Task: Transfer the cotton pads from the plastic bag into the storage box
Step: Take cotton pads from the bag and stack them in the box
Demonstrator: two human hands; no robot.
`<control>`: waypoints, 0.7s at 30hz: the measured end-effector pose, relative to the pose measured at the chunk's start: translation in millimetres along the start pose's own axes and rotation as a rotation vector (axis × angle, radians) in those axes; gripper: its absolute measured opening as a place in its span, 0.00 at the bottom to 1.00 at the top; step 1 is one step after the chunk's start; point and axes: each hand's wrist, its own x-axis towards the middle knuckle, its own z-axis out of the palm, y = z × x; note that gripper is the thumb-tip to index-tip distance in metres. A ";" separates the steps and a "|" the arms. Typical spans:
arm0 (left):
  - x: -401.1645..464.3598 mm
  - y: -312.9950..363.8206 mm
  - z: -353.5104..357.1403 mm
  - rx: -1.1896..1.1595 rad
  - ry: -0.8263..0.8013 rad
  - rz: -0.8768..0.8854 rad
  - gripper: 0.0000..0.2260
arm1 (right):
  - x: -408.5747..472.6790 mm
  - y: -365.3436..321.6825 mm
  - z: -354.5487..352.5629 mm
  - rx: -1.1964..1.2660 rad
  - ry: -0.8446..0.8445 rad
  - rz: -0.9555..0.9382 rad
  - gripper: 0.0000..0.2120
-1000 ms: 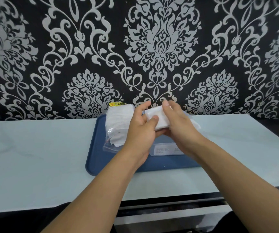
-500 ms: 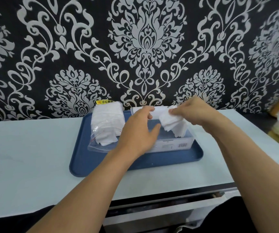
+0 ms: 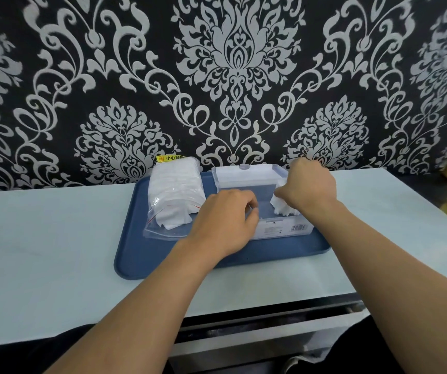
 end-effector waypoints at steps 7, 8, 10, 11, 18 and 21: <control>0.0 -4.0 3.0 -0.023 0.016 0.011 0.08 | -17.2 -4.1 -30.3 0.356 0.141 -0.143 0.09; 0.4 -4.7 3.4 -0.023 0.016 0.017 0.08 | -21.8 -5.8 -32.9 0.392 0.102 -0.198 0.04; 1.5 -5.4 3.8 -0.022 0.015 0.025 0.08 | -27.9 -9.4 -29.6 0.378 -0.105 -0.261 0.07; 1.4 -5.3 4.4 -0.020 0.017 0.028 0.08 | -28.3 -9.1 -22.8 0.331 -0.226 -0.261 0.09; -2.7 -3.4 -11.7 -0.185 0.099 0.073 0.07 | -19.6 -9.0 -13.3 0.183 -0.307 -0.219 0.08; -9.2 -13.3 -53.1 -0.331 0.394 0.034 0.13 | -49.9 -39.1 -36.9 0.445 -0.119 -0.390 0.06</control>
